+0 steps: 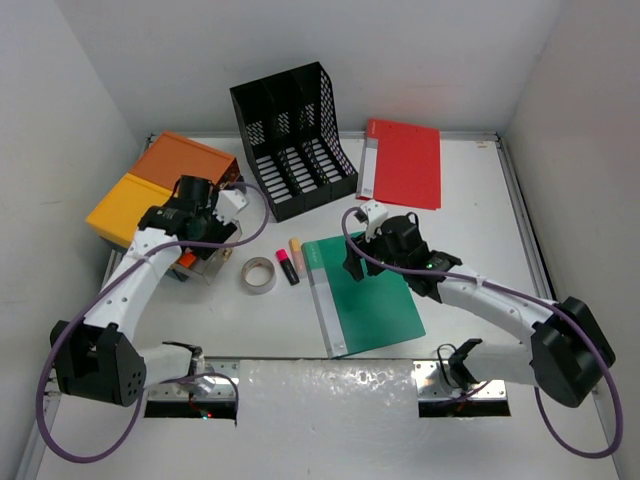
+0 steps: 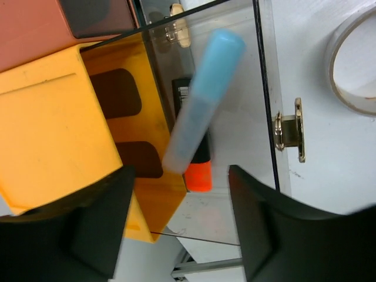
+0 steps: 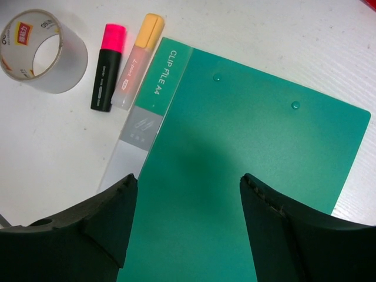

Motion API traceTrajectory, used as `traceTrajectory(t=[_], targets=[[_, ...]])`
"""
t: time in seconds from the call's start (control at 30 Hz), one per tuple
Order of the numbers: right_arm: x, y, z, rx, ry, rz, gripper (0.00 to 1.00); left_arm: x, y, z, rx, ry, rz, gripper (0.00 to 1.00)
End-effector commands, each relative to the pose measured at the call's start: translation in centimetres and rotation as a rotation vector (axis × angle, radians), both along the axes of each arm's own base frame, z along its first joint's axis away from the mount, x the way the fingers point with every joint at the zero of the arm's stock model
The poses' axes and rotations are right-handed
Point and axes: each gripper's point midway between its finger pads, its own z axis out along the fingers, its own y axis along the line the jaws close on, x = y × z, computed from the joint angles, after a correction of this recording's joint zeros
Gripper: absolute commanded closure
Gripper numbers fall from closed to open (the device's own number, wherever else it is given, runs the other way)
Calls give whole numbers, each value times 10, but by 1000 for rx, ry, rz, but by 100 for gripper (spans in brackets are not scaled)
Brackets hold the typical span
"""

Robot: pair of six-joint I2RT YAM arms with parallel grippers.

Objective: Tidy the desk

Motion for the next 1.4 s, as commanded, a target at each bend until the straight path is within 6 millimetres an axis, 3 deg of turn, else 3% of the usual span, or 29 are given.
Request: traceTrajectory(t=[0.0,0.03,0.07,0.13,0.17,0.2,0.23,0.27,0.37,0.47,0.53,0.6,0.63,0.67,0.77,0.8,1.0,1.17,1.27,1.37], targets=[[16,12,22,49,-26,-22,31,11,1,24,-23,-87,31,35],[20,15,16,46,0,-34,33,14,-1,32,-33,-105,36,33],[27,23,27,67,-12,-32,37,14,-1,36,-39,-112,42,32],[35,42,23,91,15,-4,53,18,-1,52,-58,-160,78,28],[45,56,37,113,-4,6,59,19,0,58,-63,-180,91,28],[50,64,38,114,-1,7,66,21,2,70,-73,-224,125,27],[55,72,18,85,38,8,66,22,4,77,-78,-250,145,26],[65,86,30,101,20,15,66,23,5,83,-84,-277,161,26],[75,121,7,67,72,53,60,20,8,98,-104,-344,203,20],[86,143,-18,50,123,55,57,12,18,86,-64,-322,241,20],[98,155,-20,56,123,44,57,11,24,82,-44,-329,261,20],[101,157,-47,15,168,30,57,7,29,83,-29,-346,275,20],[107,163,-45,20,161,28,57,7,30,86,-29,-360,278,20],[105,165,-62,-4,189,28,57,5,31,92,-33,-380,283,19],[105,173,-73,-27,204,30,57,2,31,102,-49,-412,293,18],[103,167,-87,-76,223,13,57,1,31,104,-51,-420,293,18],[98,139,-110,-236,181,-83,57,-3,32,96,-55,-420,302,17],[84,142,-128,-266,221,-47,61,-3,31,95,-66,-421,306,17],[85,135,-135,-286,218,-73,75,-3,31,94,-72,-428,311,17],[97,127,-124,-297,164,-111,97,-3,30,90,-77,-420,310,17]])
